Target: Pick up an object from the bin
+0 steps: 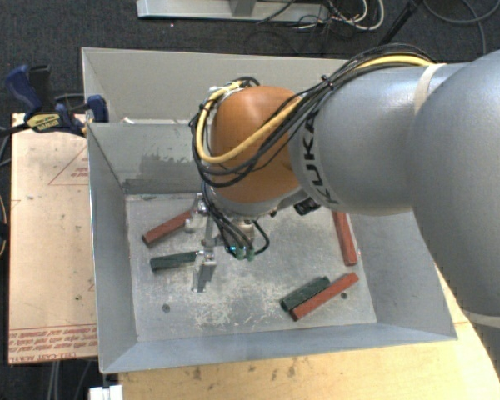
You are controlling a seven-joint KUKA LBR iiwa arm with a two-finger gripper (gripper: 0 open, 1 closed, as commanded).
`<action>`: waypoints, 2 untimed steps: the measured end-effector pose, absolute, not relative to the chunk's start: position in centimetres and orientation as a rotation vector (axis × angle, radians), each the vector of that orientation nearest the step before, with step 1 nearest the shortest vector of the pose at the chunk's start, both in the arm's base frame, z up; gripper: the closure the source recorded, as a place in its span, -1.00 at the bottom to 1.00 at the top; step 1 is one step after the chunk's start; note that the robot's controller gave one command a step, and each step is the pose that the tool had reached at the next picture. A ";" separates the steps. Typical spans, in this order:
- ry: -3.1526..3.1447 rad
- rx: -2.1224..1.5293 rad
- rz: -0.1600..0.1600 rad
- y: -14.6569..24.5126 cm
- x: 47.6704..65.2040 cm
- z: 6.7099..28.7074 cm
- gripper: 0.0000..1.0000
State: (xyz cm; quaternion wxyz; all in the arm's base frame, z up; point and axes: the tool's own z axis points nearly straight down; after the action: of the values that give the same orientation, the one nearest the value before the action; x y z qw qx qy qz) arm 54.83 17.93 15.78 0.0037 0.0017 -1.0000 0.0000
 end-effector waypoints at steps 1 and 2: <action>-3.142 0.001 -0.002 17.9 55.0 16.2 -1.00; -3.168 0.219 -0.017 18.4 55.7 8.2 1.00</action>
Offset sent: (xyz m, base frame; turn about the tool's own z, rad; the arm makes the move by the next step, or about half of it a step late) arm -0.0023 0.0016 -0.0878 -0.1381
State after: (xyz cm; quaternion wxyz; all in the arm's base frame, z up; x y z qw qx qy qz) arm 55.67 18.44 8.24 -0.0171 0.0690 -0.9975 -0.0052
